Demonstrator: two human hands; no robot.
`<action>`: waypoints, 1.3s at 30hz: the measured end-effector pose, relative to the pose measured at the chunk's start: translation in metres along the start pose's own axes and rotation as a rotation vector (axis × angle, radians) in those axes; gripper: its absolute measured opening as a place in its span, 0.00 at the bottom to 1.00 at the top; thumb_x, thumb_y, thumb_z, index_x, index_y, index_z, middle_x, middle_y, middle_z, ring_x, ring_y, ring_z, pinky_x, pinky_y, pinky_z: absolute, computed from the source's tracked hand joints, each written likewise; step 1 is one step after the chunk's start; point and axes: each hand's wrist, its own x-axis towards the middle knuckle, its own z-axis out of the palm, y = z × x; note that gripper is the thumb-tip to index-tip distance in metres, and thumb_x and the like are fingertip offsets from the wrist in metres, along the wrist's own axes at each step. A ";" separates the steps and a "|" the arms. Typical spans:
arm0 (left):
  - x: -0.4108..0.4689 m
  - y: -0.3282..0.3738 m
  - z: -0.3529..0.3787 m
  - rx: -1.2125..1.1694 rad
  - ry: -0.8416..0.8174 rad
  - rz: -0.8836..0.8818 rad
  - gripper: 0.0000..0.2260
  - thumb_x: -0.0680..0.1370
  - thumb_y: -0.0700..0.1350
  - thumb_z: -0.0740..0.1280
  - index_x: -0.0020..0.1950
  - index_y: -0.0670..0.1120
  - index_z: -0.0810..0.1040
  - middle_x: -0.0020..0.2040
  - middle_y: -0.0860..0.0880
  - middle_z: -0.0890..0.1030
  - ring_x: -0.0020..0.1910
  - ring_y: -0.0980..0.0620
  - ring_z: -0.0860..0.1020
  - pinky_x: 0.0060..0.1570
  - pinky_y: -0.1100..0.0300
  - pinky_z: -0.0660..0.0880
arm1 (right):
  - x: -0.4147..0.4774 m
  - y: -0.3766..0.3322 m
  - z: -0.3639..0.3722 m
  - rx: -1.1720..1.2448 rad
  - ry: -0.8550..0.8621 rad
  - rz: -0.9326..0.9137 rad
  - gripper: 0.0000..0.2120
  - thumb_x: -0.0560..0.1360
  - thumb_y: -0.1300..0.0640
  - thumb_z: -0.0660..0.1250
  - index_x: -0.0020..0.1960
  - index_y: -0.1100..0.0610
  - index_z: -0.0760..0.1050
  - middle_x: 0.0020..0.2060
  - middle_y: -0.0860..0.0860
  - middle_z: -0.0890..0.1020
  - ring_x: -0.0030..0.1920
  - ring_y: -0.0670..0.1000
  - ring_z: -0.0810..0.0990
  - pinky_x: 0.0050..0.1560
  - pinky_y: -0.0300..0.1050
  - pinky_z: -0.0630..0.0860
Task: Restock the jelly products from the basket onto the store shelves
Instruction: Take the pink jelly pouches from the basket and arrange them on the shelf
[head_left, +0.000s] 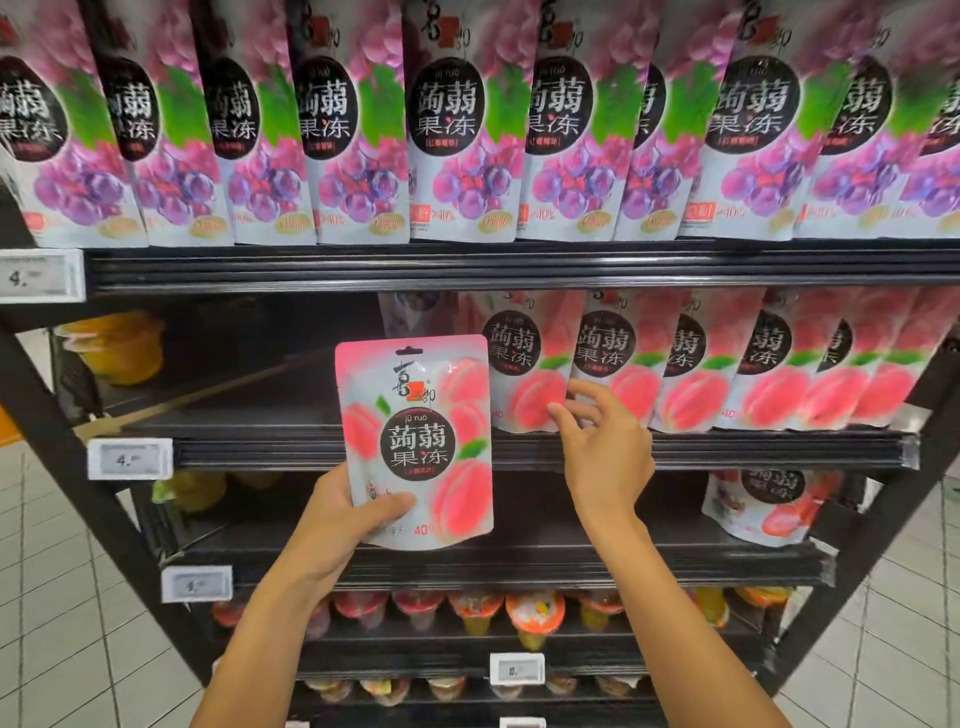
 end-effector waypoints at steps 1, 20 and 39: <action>0.000 0.000 0.001 0.004 0.001 -0.001 0.21 0.62 0.49 0.81 0.53 0.53 0.84 0.54 0.44 0.85 0.54 0.44 0.84 0.46 0.56 0.82 | 0.001 0.001 -0.003 -0.003 0.009 0.011 0.10 0.73 0.47 0.73 0.54 0.43 0.79 0.39 0.39 0.85 0.36 0.40 0.78 0.34 0.33 0.65; 0.008 0.012 0.025 0.029 -0.046 0.001 0.19 0.63 0.48 0.79 0.53 0.52 0.84 0.54 0.44 0.85 0.54 0.45 0.84 0.49 0.53 0.82 | -0.016 -0.014 -0.032 0.377 -0.364 0.036 0.06 0.74 0.49 0.72 0.49 0.48 0.80 0.39 0.42 0.83 0.41 0.41 0.82 0.42 0.40 0.80; 0.007 0.034 0.077 0.571 0.208 0.408 0.24 0.78 0.44 0.69 0.72 0.58 0.69 0.76 0.59 0.63 0.76 0.61 0.58 0.72 0.60 0.59 | -0.001 -0.061 0.025 0.402 -0.341 0.031 0.21 0.74 0.56 0.73 0.65 0.57 0.75 0.51 0.51 0.85 0.52 0.49 0.84 0.56 0.52 0.80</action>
